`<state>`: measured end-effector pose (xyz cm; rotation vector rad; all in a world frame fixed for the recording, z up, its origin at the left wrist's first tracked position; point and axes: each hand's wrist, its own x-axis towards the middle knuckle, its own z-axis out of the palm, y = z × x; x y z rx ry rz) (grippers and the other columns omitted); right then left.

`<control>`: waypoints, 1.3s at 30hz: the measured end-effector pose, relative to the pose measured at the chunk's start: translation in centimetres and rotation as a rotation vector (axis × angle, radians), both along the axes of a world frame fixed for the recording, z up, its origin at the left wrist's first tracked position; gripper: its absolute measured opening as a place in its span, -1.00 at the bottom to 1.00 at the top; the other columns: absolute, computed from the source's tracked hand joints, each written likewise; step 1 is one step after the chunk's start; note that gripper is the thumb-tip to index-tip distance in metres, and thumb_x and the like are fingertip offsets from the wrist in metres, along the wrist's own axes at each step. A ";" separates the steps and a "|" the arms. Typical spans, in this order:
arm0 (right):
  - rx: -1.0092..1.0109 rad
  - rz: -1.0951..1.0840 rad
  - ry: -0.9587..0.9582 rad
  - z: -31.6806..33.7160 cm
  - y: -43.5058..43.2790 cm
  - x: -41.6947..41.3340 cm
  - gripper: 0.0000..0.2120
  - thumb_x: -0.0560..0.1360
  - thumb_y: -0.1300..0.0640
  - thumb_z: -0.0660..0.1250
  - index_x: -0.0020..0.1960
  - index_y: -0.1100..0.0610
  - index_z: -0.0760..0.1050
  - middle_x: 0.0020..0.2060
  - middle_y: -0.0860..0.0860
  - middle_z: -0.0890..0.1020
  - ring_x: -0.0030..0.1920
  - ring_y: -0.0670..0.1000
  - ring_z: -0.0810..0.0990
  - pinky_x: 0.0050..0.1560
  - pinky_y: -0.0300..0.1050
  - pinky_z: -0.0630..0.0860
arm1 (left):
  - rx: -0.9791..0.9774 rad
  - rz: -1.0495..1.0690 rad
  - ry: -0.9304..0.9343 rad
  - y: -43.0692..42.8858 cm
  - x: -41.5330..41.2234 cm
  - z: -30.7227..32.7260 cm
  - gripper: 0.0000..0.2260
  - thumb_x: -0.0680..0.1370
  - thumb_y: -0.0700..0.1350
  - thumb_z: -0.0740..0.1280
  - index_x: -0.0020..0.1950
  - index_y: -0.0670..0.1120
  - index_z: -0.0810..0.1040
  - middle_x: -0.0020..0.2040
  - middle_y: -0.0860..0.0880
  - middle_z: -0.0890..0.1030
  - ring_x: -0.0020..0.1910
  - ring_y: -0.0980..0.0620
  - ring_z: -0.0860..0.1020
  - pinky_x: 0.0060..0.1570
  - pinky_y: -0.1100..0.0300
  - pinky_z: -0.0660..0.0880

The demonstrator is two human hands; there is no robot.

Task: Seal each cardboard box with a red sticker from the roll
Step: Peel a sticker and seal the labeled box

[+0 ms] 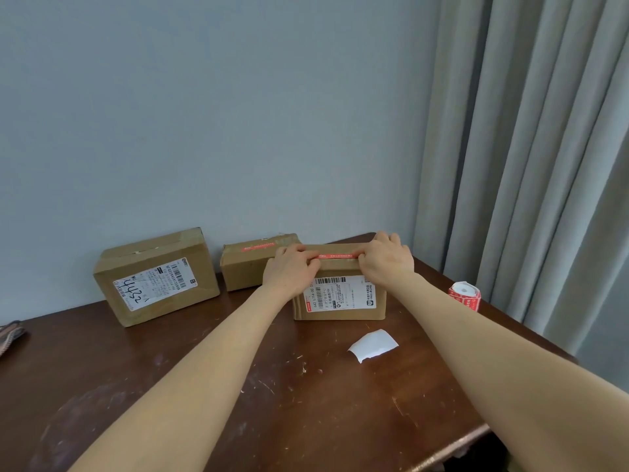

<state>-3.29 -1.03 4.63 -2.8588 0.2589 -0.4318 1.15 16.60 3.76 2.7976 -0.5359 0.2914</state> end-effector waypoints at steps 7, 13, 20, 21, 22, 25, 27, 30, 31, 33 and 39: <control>-0.025 -0.002 -0.024 0.2 0.1 0.0 -0.62 0.60 0.05 0.05 0.31 -0.06 0.52 0.30 0.07 0.37 0.33 0.14 0.27 0.30 0.05 0.26 | 0.071 0.004 -0.024 -0.2 -0.4 0.4 -0.61 0.64 0.07 0.02 0.44 0.07 0.37 0.47 -0.01 0.31 0.44 -0.09 0.23 0.32 -0.03 0.29; -0.012 -0.018 0.039 0.3 0.3 0.0 -0.61 0.60 0.06 0.06 0.36 -0.03 0.47 0.34 0.08 0.36 0.37 0.14 0.25 0.33 0.05 0.24 | 0.036 0.016 0.049 -0.2 -0.7 0.4 -0.60 0.64 0.06 0.02 0.48 0.08 0.29 0.50 -0.03 0.26 0.45 -0.14 0.21 0.34 -0.07 0.25; -0.016 -0.006 0.033 -0.3 0.6 -0.4 -0.60 0.59 0.08 0.05 0.36 -0.04 0.47 0.36 0.09 0.35 0.40 0.16 0.22 0.35 0.08 0.25 | 0.057 0.008 0.030 0.1 -1.0 0.3 -0.61 0.65 0.05 0.01 0.46 0.07 0.33 0.49 -0.03 0.28 0.44 -0.12 0.23 0.33 -0.05 0.29; -0.027 0.001 0.007 -0.2 0.6 -0.5 -0.61 0.59 0.09 0.05 0.35 -0.05 0.48 0.35 0.08 0.36 0.39 0.15 0.23 0.35 0.07 0.24 | 0.069 0.004 0.006 0.1 -1.0 0.4 -0.61 0.64 0.05 0.02 0.46 0.06 0.34 0.48 -0.03 0.29 0.44 -0.12 0.24 0.33 -0.05 0.29; -0.044 0.010 -0.037 0.0 0.6 -0.7 -0.61 0.60 0.08 0.06 0.34 -0.05 0.49 0.34 0.07 0.37 0.38 0.14 0.24 0.35 0.05 0.24 | 0.075 -0.002 -0.041 0.0 -1.1 0.4 -0.61 0.64 0.04 0.04 0.45 0.05 0.35 0.48 -0.03 0.30 0.44 -0.10 0.24 0.33 -0.05 0.29; -0.069 0.044 -0.098 0.3 0.4 -1.2 -0.63 0.61 0.08 0.06 0.28 -0.07 0.54 0.31 0.04 0.39 0.36 0.12 0.25 0.33 0.01 0.24 | 0.079 -0.026 -0.149 0.0 -1.4 0.3 -0.63 0.64 0.02 0.05 0.43 0.07 0.38 0.46 -0.03 0.32 0.43 -0.07 0.25 0.34 -0.04 0.28; -0.043 0.058 -0.051 0.0 0.4 -1.4 -0.62 0.61 0.08 0.05 0.29 -0.07 0.54 0.33 0.05 0.39 0.38 0.12 0.24 0.33 0.02 0.25 | 0.079 -0.021 -0.093 -0.1 -1.4 0.2 -0.63 0.65 0.02 0.02 0.41 0.11 0.40 0.45 -0.03 0.34 0.42 -0.07 0.26 0.31 -0.03 0.29; -0.008 0.052 -0.004 0.0 0.3 -1.6 -0.62 0.62 0.06 0.04 0.31 -0.08 0.53 0.33 0.05 0.39 0.38 0.12 0.24 0.34 0.04 0.25 | 0.066 -0.008 -0.033 -0.3 -1.4 0.2 -0.63 0.64 0.03 0.02 0.39 0.12 0.42 0.41 -0.02 0.38 0.39 -0.09 0.29 0.24 0.00 0.35; -0.017 0.051 -0.004 0.1 0.3 -1.6 -0.62 0.62 0.06 0.04 0.31 -0.08 0.52 0.33 0.05 0.40 0.38 0.12 0.25 0.34 0.03 0.25 | 0.069 -0.009 -0.037 -0.3 -1.4 0.3 -0.63 0.64 0.03 0.02 0.40 0.12 0.42 0.41 -0.02 0.38 0.38 -0.09 0.29 0.24 0.00 0.35; -0.047 0.048 -0.027 0.5 0.2 -1.6 -0.62 0.61 0.05 0.04 0.32 -0.06 0.51 0.32 0.05 0.40 0.36 0.12 0.26 0.32 0.02 0.25 | 0.080 -0.012 -0.057 -0.2 -1.4 0.5 -0.63 0.63 0.03 0.03 0.42 0.12 0.38 0.42 -0.02 0.38 0.38 -0.10 0.30 0.24 -0.01 0.35; -0.021 0.060 0.022 0.4 0.8 -1.9 -0.61 0.61 0.11 0.04 0.31 -0.08 0.52 0.27 0.07 0.42 0.33 0.13 0.28 0.30 0.02 0.29 | 0.088 0.005 -0.021 -0.1 -1.7 0.5 -0.63 0.64 0.04 0.02 0.41 0.12 0.40 0.42 -0.02 0.36 0.39 -0.09 0.27 0.24 -0.02 0.34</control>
